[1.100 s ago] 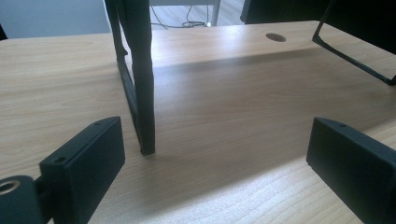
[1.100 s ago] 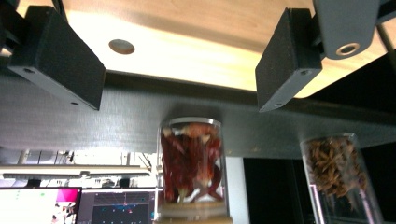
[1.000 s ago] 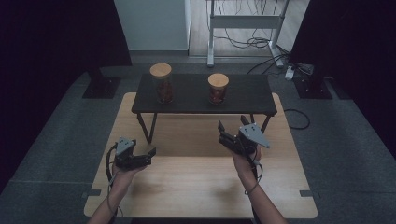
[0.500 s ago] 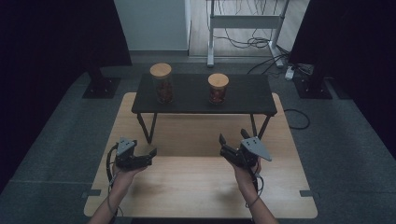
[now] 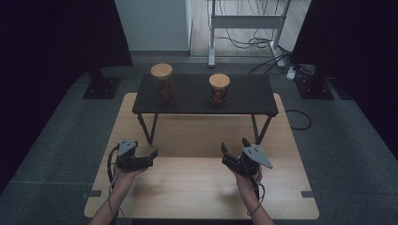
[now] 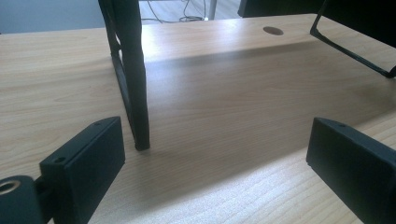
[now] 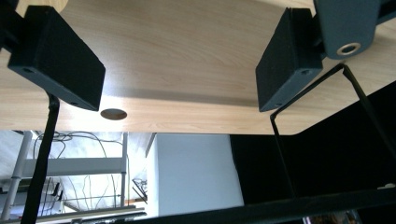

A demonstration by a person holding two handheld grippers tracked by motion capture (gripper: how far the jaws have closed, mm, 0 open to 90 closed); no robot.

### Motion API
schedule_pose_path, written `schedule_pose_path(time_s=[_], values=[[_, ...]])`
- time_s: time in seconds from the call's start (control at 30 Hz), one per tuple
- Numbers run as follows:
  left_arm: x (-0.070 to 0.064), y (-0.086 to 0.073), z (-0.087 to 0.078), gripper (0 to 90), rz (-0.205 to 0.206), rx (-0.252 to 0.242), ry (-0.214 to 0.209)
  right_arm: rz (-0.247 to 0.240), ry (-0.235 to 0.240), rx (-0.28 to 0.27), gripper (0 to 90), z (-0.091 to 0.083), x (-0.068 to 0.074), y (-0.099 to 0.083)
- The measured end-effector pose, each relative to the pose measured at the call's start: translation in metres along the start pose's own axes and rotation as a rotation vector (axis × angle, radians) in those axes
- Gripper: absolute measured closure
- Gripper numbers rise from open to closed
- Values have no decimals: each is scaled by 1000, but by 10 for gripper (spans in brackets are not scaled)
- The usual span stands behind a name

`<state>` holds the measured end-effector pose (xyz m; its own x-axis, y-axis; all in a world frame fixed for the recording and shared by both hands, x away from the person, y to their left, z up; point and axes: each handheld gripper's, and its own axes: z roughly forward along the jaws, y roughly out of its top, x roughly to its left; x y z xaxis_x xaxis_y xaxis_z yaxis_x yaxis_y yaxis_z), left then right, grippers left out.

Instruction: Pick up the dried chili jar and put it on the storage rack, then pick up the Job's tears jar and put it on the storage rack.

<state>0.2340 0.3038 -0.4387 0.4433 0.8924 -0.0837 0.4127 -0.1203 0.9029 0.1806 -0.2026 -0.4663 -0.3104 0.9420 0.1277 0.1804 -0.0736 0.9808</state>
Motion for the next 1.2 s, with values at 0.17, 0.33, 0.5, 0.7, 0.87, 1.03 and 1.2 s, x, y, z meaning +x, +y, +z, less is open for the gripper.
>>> schedule_pose_path(time_s=[0.17,0.33,0.5,0.7,0.87,1.03,1.2], values=[[0,0,0,40,1,2,0,-5,3,6,161,0,1,-4],[0,0,0,40,0,1,0,-5,2,8,160,0,1,-5],[0,0,0,40,1,3,1,0,3,8,160,-2,1,-7],[-1,0,0,40,4,0,1,-1,4,12,160,-3,1,-10],[-1,0,1,40,4,1,-1,-2,7,9,155,-4,0,-10],[-1,0,1,40,5,2,-3,-8,8,5,143,-8,1,-9],[-3,0,1,40,11,3,-8,-24,13,9,139,-16,2,-7]])
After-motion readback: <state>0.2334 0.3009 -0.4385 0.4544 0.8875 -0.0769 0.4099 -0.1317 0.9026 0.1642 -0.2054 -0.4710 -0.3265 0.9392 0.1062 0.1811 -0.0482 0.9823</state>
